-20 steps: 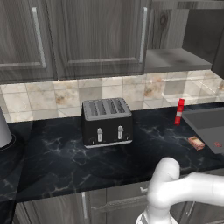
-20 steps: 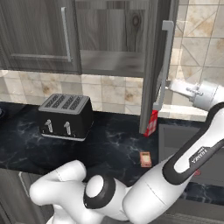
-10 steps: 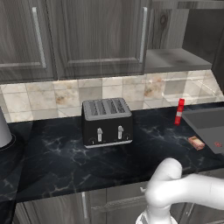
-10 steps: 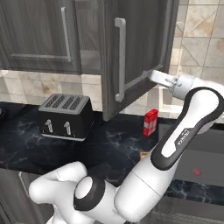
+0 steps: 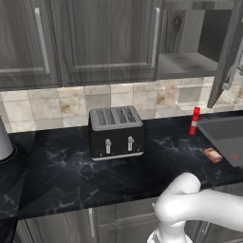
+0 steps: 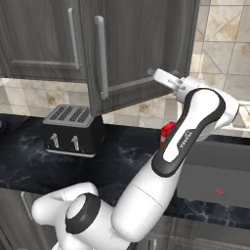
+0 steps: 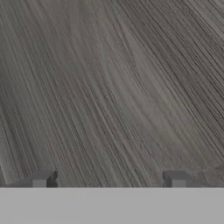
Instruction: Open the cabinet. Pick the bar soap and place it next to the sink. Then close the cabinet.
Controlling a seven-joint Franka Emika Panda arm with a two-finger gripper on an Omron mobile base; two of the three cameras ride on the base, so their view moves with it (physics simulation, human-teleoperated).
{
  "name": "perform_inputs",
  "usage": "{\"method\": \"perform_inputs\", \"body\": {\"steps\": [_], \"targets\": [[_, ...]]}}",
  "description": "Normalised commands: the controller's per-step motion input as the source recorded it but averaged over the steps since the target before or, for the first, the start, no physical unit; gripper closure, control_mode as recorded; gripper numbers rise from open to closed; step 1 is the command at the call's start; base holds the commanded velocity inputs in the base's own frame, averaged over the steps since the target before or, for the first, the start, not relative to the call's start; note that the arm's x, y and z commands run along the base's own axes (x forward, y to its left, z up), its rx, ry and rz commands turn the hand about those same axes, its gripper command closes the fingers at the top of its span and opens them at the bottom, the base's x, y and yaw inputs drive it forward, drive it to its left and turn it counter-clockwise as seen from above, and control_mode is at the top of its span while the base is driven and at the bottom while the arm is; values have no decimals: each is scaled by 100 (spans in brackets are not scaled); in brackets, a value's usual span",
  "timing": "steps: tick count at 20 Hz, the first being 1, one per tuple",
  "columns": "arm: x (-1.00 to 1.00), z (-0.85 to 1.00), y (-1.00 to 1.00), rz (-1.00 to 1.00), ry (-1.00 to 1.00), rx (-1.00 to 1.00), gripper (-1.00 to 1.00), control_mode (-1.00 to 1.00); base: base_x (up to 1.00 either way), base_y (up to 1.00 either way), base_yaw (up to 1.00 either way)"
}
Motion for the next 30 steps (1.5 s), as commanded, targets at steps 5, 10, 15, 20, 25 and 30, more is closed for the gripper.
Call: {"method": "perform_inputs", "body": {"steps": [5,10,15,20,25,30], "targets": [[20,44,36,-10,0,1,-100,-100,0,0,0],[8,24,44,-13,0,0,-100,-100,0,0,0],[22,9,77,-20,0,0,-100,-100,0,0,0],[31,0,92,-27,0,-1,-100,-100,0,0,0],[27,2,86,-37,0,-2,-100,-100,0,0,0],[28,10,82,-40,0,-3,-100,-100,0,0,0]]}}
